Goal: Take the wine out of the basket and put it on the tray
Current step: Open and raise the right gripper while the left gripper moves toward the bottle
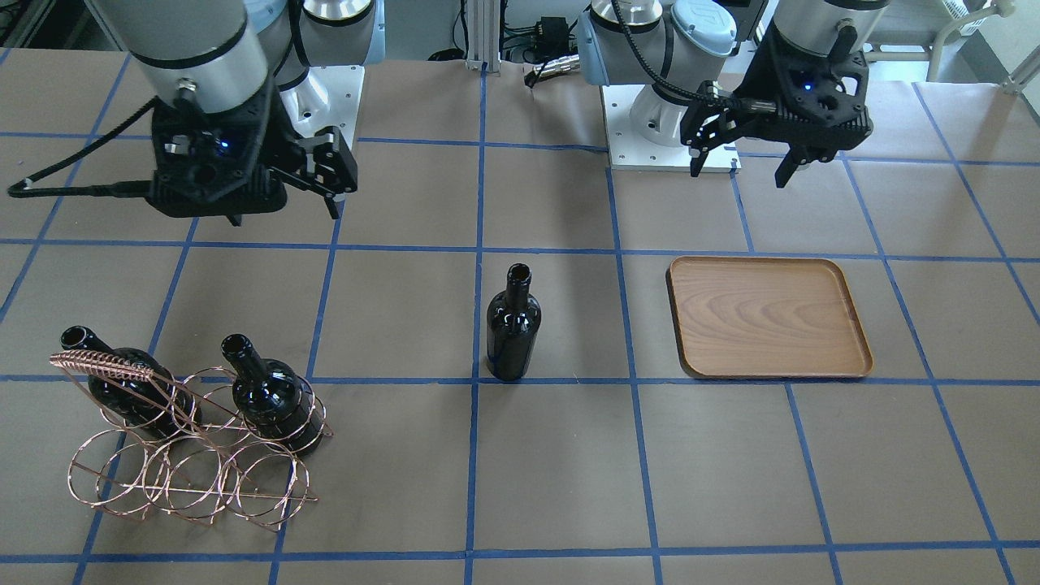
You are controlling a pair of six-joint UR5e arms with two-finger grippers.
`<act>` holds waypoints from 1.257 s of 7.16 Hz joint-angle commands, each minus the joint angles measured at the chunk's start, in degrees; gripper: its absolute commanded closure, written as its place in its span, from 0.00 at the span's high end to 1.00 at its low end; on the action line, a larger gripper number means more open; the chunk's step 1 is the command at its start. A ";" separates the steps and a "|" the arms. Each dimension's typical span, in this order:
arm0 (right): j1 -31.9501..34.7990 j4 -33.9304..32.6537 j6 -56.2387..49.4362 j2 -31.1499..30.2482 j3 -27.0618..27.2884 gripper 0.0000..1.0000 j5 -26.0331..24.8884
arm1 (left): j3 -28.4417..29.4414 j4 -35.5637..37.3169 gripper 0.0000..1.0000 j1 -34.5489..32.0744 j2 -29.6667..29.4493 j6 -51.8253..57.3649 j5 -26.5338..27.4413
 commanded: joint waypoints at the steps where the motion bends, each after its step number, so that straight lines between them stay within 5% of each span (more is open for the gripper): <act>1: -3.28 -4.91 -4.78 -5.22 6.77 0.99 -0.38 | 0.17 4.71 1.00 -7.00 -2.53 -2.20 -0.36; 4: -3.19 -15.83 -3.74 -5.77 8.04 1.00 -0.21 | 2.36 7.71 1.00 -15.79 -7.27 -6.05 -1.67; 9: -3.02 -15.07 3.97 -5.77 8.30 1.00 -0.11 | 2.36 19.84 1.00 -20.56 -16.41 -9.06 -3.88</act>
